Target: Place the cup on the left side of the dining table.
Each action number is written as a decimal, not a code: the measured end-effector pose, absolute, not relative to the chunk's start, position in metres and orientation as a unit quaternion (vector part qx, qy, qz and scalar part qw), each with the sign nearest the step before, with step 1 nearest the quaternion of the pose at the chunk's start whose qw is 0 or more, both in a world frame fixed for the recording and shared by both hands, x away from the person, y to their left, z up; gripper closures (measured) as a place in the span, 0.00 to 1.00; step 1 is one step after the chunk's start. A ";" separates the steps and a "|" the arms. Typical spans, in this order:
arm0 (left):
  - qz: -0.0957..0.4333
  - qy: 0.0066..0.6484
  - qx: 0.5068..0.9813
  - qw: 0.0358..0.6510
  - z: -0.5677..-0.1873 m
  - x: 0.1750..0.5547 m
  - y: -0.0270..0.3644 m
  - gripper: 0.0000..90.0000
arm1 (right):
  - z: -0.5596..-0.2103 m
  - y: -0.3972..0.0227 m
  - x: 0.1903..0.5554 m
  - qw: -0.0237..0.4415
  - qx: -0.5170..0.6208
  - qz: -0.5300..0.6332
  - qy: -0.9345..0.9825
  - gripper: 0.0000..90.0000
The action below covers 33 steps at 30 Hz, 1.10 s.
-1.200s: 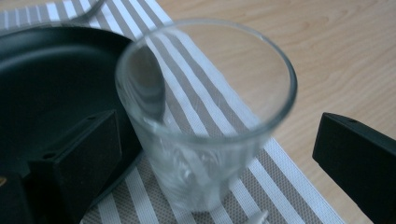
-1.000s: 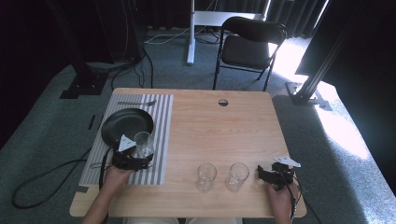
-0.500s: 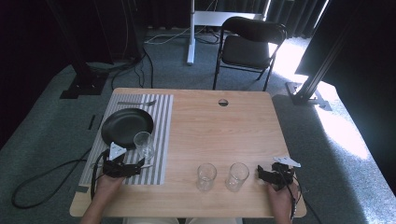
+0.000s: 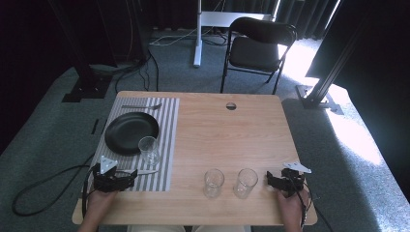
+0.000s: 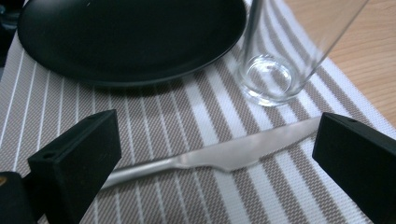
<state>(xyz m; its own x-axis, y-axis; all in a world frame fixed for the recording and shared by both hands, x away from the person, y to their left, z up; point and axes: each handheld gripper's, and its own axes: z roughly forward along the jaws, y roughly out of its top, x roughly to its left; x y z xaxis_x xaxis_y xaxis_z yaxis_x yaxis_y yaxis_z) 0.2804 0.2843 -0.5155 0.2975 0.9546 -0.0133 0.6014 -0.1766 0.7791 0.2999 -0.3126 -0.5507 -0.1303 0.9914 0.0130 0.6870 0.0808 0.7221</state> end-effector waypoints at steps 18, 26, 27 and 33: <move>0.264 0.590 0.697 0.309 -0.534 0.269 0.309 0.02 | -0.551 -0.313 0.300 0.254 0.608 0.299 0.690 0.14; 0.258 0.608 0.692 0.292 -0.539 0.267 0.315 0.02 | -0.551 -0.313 0.300 0.255 0.608 0.299 0.690 0.14; 0.256 0.610 0.690 0.294 -0.540 0.267 0.316 0.02 | -0.551 -0.313 0.300 0.255 0.608 0.299 0.690 0.14; 0.247 0.612 0.696 0.285 -0.544 0.268 0.315 0.02 | -0.551 -0.313 0.300 0.255 0.608 0.299 0.690 0.14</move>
<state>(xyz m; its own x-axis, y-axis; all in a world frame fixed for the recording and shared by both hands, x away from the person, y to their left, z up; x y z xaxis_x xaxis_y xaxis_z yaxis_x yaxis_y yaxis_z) 0.2676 0.3147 -0.5438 0.1301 0.9915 -0.0052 0.7103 -0.0895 0.6982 0.2999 -0.3127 -0.5507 -0.1305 0.9914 0.0127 0.6869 0.0812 0.7222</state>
